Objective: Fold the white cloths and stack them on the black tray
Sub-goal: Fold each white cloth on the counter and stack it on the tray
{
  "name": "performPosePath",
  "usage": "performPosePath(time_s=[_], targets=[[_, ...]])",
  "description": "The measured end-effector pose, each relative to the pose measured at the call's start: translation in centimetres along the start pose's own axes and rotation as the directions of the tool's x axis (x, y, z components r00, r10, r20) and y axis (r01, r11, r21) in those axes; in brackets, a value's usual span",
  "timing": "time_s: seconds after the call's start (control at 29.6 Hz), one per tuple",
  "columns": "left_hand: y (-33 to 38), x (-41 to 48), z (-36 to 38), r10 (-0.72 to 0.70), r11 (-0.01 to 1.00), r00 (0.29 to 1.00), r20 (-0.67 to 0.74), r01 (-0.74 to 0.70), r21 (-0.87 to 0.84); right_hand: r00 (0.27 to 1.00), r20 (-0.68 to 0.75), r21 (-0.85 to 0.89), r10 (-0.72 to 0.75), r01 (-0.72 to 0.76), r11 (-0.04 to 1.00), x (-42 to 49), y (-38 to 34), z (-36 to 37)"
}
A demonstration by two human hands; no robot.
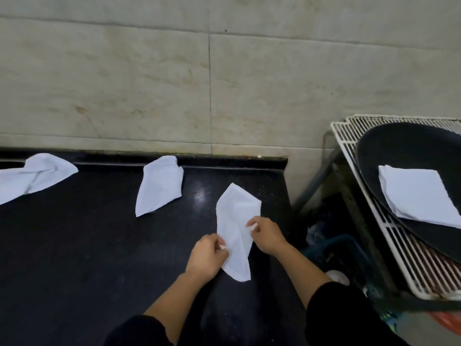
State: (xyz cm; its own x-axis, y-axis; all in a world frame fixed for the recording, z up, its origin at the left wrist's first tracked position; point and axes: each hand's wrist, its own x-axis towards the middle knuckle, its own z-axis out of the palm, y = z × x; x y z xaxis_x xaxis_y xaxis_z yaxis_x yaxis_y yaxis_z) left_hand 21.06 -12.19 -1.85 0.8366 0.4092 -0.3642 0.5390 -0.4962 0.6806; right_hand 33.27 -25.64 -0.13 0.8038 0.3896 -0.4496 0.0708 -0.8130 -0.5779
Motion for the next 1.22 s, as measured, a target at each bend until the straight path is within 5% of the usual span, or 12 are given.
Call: performPosePath(time_s=[0.1,0.2,0.41,0.71,0.98,1.08,1.22], targets=[[0.6,-0.1,0.8,0.055,0.998,0.996,0.071,-0.055,0.003,0.993,-0.025,-0.077,-0.119,0.116,0.99,0.9,0.0,0.2],[1.0,-0.3,2.1,0.036,0.999,0.996,0.083,-0.036,-0.008,0.97,0.124,-0.227,-0.208,0.232,0.946,2.1,-0.2,0.3],[2.7,-0.5,5.0,-0.157,0.972,0.986,0.049,0.146,0.184,0.941,0.235,-0.38,-0.246,0.321,0.867,3.5,-0.4,0.7],[3.4,0.2,4.1,-0.226,0.937,0.974,0.024,0.211,0.277,0.844,0.312,-0.606,-0.436,0.53,0.593,4.4,-1.1,-1.0],[-0.3,-0.9,-4.7,-0.112,0.989,0.994,0.011,0.11,0.104,0.858,0.449,-0.676,-0.249,0.509,0.532,3.4,-5.2,-2.3],[-2.2,-1.2,-8.4,-0.075,0.995,0.997,0.004,0.074,0.07,0.843,0.434,-0.57,-0.316,0.529,0.629,2.3,-7.3,-1.8],[-4.6,-1.6,-14.0,-0.065,0.996,0.998,0.017,0.066,-0.057,0.874,0.333,-0.158,-0.353,0.421,0.893,0.6,-12.0,-1.3]])
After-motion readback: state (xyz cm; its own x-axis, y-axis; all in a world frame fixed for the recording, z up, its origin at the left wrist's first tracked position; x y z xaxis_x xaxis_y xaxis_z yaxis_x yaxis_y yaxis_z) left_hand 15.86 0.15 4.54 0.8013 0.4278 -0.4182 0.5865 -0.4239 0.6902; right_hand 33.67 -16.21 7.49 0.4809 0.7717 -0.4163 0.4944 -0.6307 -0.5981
